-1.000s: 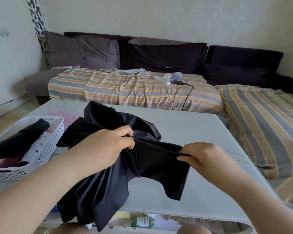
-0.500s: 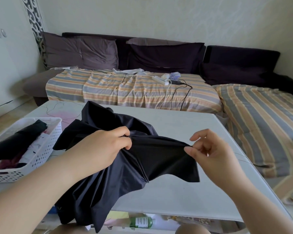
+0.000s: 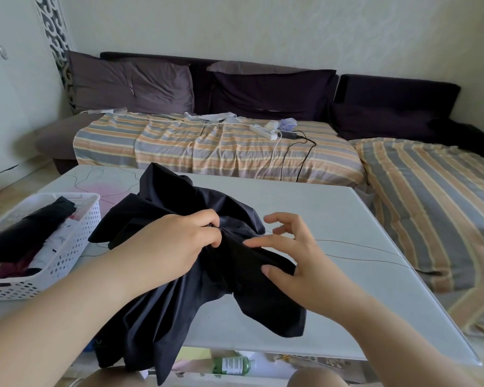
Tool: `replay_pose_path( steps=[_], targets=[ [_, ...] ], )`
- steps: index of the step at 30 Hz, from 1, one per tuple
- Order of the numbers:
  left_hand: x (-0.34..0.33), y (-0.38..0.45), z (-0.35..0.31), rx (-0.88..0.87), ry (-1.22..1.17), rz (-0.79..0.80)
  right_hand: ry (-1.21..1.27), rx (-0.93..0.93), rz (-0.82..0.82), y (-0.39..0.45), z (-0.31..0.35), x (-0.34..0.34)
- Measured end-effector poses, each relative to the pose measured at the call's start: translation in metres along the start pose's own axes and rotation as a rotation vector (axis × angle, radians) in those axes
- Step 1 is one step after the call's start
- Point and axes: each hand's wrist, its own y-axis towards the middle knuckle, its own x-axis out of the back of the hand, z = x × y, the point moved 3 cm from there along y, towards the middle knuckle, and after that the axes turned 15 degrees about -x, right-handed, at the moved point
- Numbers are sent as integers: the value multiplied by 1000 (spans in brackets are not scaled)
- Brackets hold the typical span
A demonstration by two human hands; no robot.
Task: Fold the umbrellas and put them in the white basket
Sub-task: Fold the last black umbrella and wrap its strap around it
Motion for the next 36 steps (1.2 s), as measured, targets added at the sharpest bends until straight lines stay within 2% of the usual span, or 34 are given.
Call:
replay_pose_path(
  steps=[3, 7, 11, 14, 17, 19, 21, 24, 28, 32, 36],
  targets=[
    [1, 0, 0, 0, 3, -10, -58, 10, 17, 3, 6, -8],
    [1, 0, 2, 24, -9, -12, -117, 120, -31, -1, 10, -14],
    [2, -2, 2, 21, 3, 16, -424, -199, 41, 0, -6, -6],
    [2, -5, 3, 20, 6, 28, -501, -172, 20, 0, -14, 16],
    [2, -5, 4, 14, 19, 39, -454, 51, -56, -9, -20, 23],
    [2, -5, 5, 18, 25, 38, -370, 3, -83, -14, -20, 26],
    [2, -5, 4, 15, 17, 44, -328, -145, -34, -17, -25, 24],
    [3, -3, 2, -10, 26, 60, -378, -262, 6, -19, -23, 16],
    [3, 0, 0, 0, -21, 58, -241, -250, 16, -12, -5, 2],
    [8, 3, -4, 139, -97, 51, -343, -209, 45, -14, 18, -13],
    [7, 3, -1, 268, -186, 27, -168, -158, 164, -29, 40, -43]
  ],
)
